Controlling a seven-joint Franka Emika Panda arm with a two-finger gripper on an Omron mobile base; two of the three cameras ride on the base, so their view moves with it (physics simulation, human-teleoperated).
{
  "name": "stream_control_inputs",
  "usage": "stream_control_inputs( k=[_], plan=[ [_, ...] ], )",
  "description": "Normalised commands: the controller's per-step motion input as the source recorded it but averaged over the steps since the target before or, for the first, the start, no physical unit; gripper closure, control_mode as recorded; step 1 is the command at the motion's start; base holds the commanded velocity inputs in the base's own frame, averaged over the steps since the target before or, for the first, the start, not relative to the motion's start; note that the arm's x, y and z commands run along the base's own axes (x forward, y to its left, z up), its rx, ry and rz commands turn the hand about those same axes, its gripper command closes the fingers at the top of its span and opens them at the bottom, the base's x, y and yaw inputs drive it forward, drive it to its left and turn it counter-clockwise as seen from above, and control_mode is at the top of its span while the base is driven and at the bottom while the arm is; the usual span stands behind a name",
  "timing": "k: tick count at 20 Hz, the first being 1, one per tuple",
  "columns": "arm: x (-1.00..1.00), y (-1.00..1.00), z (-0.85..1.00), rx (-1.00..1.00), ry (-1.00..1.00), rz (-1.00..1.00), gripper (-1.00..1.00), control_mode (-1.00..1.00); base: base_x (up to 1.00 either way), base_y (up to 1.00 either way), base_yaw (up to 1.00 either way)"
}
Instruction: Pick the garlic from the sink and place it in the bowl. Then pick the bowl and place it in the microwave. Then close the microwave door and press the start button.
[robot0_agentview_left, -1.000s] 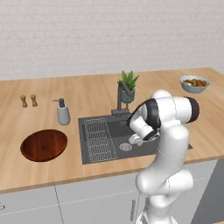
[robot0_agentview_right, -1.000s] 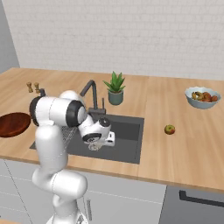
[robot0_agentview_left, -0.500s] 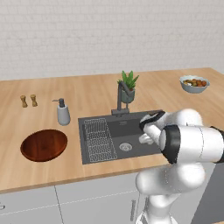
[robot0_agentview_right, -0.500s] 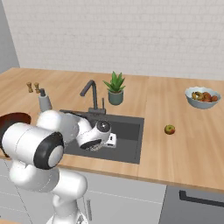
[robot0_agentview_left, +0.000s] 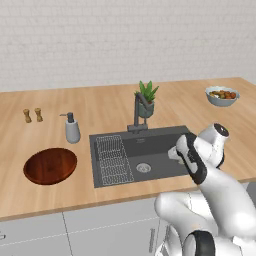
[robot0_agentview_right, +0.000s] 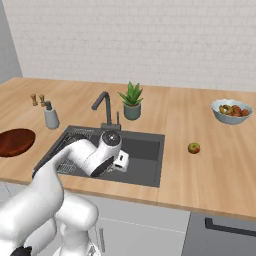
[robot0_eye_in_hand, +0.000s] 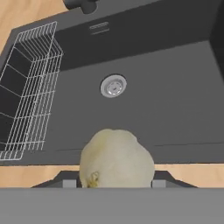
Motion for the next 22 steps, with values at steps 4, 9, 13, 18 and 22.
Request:
stream_control_inputs(
  k=[4,9,13,18,22],
  plan=[
    [-0.83,0.08,0.99,0.09,0.16,-0.03,1.0,-1.0,0.0,0.0,0.0],
    [-0.67,0.67,0.84,0.02,0.14,0.0,1.0,-1.0,0.0,0.0,0.0],
    [-0.4,0.96,0.79,0.0,0.15,0.0,1.0,-1.0,0.0,0.0,0.0],
    [-0.03,1.0,0.77,0.0,0.2,0.01,1.0,-1.0,0.0,0.0,0.0],
    [0.04,1.0,0.45,0.0,0.12,0.02,1.0,-1.0,0.0,0.0,0.0]
  ],
)
